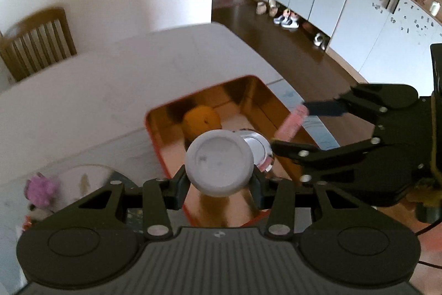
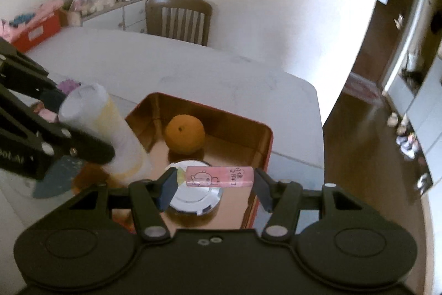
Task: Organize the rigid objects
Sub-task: 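Carry the bottle toward the red box with the left tool while the right tool drops the pink stick in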
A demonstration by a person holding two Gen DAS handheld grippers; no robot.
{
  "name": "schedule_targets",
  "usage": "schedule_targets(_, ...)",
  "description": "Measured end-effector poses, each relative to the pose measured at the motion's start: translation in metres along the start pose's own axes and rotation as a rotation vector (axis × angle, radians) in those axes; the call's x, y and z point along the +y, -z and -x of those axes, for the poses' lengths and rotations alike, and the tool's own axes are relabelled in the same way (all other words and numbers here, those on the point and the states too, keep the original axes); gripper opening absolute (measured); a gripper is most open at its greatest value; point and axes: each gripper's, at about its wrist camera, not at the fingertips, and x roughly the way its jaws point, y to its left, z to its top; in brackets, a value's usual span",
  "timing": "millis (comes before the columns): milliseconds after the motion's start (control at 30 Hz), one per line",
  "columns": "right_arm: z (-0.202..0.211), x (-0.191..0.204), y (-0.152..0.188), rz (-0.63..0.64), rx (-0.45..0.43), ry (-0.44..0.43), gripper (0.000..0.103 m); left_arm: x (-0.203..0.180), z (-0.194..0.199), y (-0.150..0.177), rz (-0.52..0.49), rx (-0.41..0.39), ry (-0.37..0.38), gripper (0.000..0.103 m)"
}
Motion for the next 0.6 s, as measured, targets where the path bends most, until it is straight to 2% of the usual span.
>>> schedule_targets(300, -0.034, 0.0, -0.012, 0.06, 0.035, -0.022, 0.058, 0.008, -0.035, 0.001, 0.052, 0.082, -0.03, 0.044)
schedule_targets(600, -0.061, -0.014, -0.018, 0.007, 0.108, -0.069, 0.058, 0.01, -0.049, -0.016, 0.031, 0.056, -0.061, 0.044)
